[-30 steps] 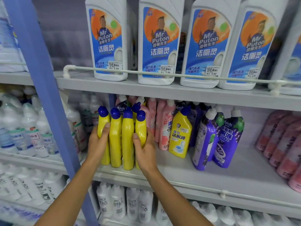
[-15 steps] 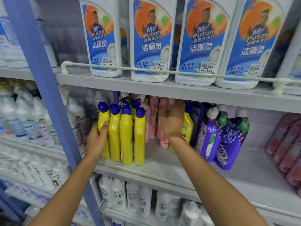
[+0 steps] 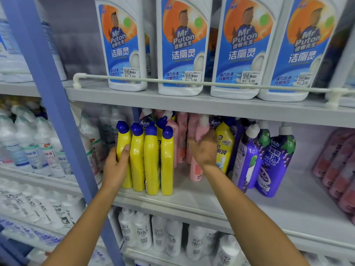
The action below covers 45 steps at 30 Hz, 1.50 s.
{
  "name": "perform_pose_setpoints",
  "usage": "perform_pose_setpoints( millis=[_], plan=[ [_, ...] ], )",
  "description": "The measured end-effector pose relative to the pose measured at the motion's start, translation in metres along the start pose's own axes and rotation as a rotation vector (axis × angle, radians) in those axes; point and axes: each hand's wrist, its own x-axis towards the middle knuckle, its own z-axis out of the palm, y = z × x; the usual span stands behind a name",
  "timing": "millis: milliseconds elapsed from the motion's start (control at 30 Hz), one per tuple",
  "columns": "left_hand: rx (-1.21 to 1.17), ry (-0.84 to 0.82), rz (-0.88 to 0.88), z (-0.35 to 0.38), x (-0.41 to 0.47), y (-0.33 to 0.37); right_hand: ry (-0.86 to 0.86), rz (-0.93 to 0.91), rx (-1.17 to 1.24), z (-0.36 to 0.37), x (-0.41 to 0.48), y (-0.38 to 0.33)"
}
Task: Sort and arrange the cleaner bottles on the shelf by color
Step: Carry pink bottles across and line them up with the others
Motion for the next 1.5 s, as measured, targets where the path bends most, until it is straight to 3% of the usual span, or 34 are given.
perform_pose_setpoints(
  millis=[433,533,767,867,933,1033,1133,1500],
  plan=[
    [-0.122,0.015,-0.022,0.004,-0.008,0.004,-0.139,-0.046,0.010,-0.094,-0.049,0.015],
    [-0.053,0.054,-0.003,0.004,-0.014,0.007,-0.171,-0.119,-0.024,-0.106,-0.056,0.014],
    [0.107,0.230,0.363,0.029,-0.082,0.079,-0.237,-0.157,0.003,-0.118,-0.052,0.023],
    [0.033,0.056,0.430,0.063,-0.107,0.114,-0.279,-0.144,0.027,-0.124,-0.051,0.021],
    [-0.053,-0.131,0.390,0.089,-0.102,0.125,-0.297,-0.160,0.021,-0.131,-0.051,0.021],
    [-0.189,-0.254,0.217,0.134,-0.082,0.137,-0.305,-0.225,0.017,-0.145,-0.054,0.020],
    [-0.097,-0.218,0.112,0.171,-0.051,0.137,-0.299,-0.227,0.000,-0.153,-0.058,0.027],
    [0.266,-0.052,0.106,0.240,0.007,0.127,-0.305,-0.148,0.095,-0.160,-0.065,0.033]
  ],
)
